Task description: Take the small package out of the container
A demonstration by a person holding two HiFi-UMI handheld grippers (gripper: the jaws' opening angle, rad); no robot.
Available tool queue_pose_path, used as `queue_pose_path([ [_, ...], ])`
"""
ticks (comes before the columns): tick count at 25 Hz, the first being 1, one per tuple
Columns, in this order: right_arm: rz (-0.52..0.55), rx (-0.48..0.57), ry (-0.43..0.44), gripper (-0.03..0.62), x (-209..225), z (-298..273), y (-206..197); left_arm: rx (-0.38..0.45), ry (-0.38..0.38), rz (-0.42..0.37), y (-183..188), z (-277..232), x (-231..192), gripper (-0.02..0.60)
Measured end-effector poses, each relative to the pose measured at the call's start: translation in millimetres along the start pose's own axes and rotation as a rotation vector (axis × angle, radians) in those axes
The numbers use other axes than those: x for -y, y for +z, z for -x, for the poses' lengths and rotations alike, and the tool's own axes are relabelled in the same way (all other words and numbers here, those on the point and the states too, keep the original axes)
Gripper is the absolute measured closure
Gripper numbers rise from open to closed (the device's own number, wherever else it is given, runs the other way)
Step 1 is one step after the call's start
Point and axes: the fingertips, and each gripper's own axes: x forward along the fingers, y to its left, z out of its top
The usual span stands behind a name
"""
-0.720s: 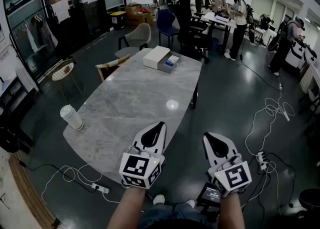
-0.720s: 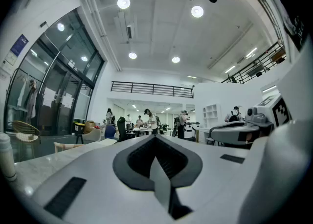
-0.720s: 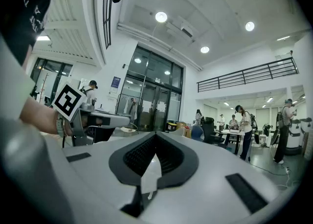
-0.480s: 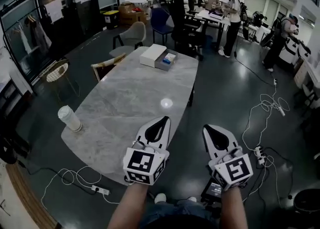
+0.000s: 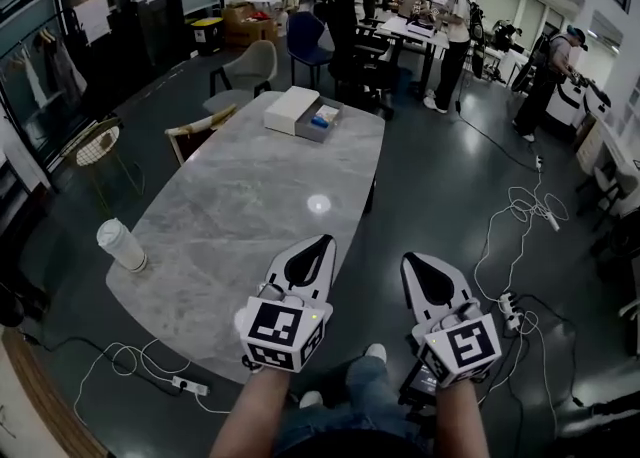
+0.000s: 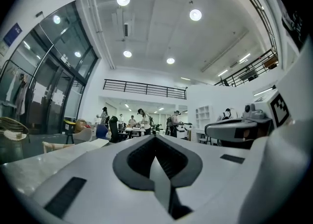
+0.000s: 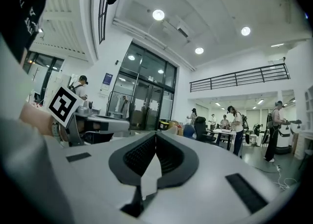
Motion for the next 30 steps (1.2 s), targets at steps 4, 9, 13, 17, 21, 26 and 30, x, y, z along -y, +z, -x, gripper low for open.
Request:
queue_pose_path([
  [4, -0.021, 0.031, 0.044, 0.569, 19, -25, -2, -0.019, 0.032, -0.017, -5, -22, -7, 0.571],
  [9, -0.039, 0.060, 0.121, 0.568, 62, -71, -12, -0.029, 0.106, -0.035, -8, -78, -27, 0.569],
  [13, -0.038, 0.065, 0.185, 0.568, 106, -99, -13, -0.018, 0.157, -0.044, 1, -129, -34, 0.569],
  [17, -0.053, 0.085, 0.233, 0.568, 149, -124, -11, -0.014, 0.198, -0.052, 2, -176, -35, 0.569],
  [21, -0.004, 0.038, 0.285, 0.568, 184, -138, -26, -0.008, 0.253, -0.017, -4, -209, -40, 0.569],
  [26, -0.030, 0.017, 0.308, 0.568, 213, -151, -46, -0.021, 0.297, -0.006, -19, -236, -42, 0.569],
  [30, -0.022, -0.014, 0.341, 0.568, 222, -161, -60, -0.030, 0.315, 0.017, -25, -249, -49, 0.569],
])
